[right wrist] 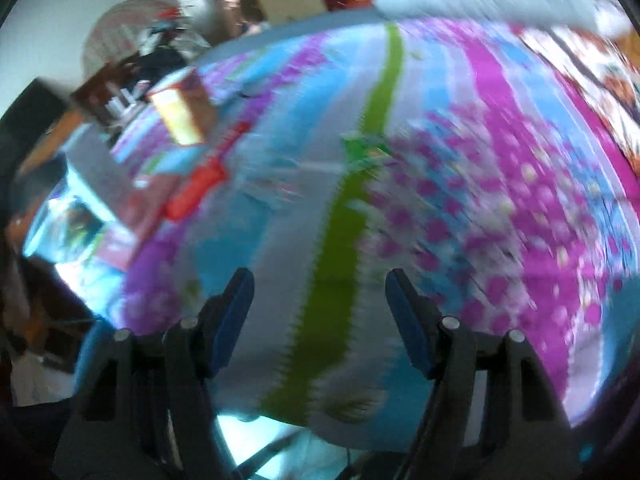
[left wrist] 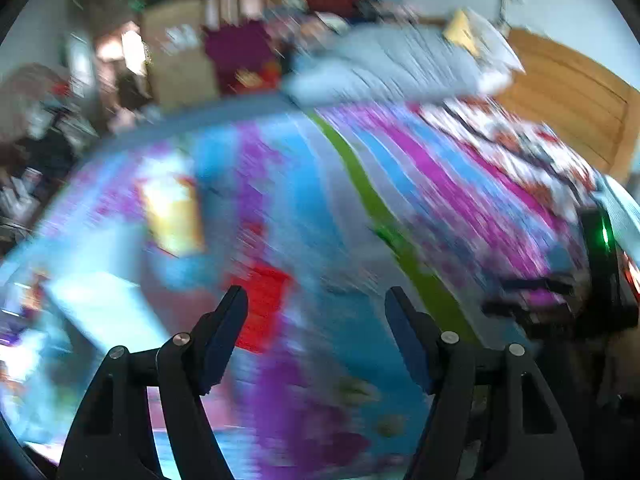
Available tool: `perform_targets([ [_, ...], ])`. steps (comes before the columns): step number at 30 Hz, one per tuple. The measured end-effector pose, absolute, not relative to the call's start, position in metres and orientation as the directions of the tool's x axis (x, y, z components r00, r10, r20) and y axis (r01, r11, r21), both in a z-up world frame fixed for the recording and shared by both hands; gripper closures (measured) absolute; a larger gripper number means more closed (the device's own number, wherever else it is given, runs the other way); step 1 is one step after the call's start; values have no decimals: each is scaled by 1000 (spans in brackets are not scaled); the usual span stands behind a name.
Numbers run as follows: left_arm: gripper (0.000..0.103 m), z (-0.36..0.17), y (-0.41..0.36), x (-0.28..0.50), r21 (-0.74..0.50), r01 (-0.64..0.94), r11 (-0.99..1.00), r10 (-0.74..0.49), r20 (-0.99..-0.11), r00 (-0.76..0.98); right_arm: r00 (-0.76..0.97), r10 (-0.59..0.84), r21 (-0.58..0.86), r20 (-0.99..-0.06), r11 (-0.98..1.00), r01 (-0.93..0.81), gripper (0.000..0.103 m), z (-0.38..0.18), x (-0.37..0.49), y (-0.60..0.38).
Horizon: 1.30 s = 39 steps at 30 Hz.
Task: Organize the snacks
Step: 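Move both tools back over the bed toward the remaining packets, then grasp the diamond-patterned packet with the left tool while the right tool approaches the green packet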
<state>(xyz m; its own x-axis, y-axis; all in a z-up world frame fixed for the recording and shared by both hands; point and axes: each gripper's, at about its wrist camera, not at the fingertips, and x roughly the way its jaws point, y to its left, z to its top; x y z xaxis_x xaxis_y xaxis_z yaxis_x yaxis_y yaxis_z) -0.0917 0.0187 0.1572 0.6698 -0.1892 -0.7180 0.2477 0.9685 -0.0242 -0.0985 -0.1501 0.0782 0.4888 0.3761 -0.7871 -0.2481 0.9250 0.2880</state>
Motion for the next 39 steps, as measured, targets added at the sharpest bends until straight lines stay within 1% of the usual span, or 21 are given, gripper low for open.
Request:
perform_targets([
  [3,31,103,3,-71,-61,255,965,-203,-790,579,479,360,276,-801,931,-240,34,66,-87,-154],
  [6,32,57,11,-48,-136,168,976,-203,-843,499,455,382,294,-805,922,-252,34,58,-74,-156],
  [9,32,42,18,-38,-217,111,970,-243,-840,484,453,398,290,-797,912,-291,34,57,-57,-152],
  [13,32,43,10,-33,-197,131,972,-236,-836,496,457,399,277,-795,909,-311,33,54,-16,-147],
  [16,32,52,8,-33,-209,146,967,-255,-820,513,402,471,287,-785,852,-438,33,57,8,-120],
  [19,32,59,11,-44,-232,165,959,-284,-806,520,291,521,269,-802,751,-603,34,53,21,-81],
  [22,32,60,14,-55,-243,164,956,-293,-808,511,246,519,255,-819,713,-653,34,41,32,-55],
  [25,32,65,17,-62,-263,155,952,-305,-801,515,210,553,319,-806,705,-633,33,31,37,-44],
  [29,32,71,22,-72,-280,155,947,-319,-791,522,158,591,380,-791,677,-630,32,29,14,-32],
  [30,32,71,24,-74,-281,155,947,-320,-790,524,124,618,422,-776,656,-626,33,33,7,-33],
  [32,32,70,27,-78,-283,150,947,-319,-788,526,58,704,528,-708,583,-618,35,47,-7,-41],
  [33,32,70,29,-79,-283,144,948,-315,-788,529,75,729,541,-681,570,-618,34,57,-14,-50],
  [34,32,70,30,-79,-280,137,950,-310,-787,534,113,727,530,-677,589,-609,34,64,-20,-60],
  [36,32,71,31,-75,-275,136,952,-303,-782,544,197,703,514,-684,655,-553,34,69,-26,-85],
  [39,32,73,25,-58,-246,161,956,-293,-768,570,295,640,496,-710,751,-435,32,62,-31,-125],
])
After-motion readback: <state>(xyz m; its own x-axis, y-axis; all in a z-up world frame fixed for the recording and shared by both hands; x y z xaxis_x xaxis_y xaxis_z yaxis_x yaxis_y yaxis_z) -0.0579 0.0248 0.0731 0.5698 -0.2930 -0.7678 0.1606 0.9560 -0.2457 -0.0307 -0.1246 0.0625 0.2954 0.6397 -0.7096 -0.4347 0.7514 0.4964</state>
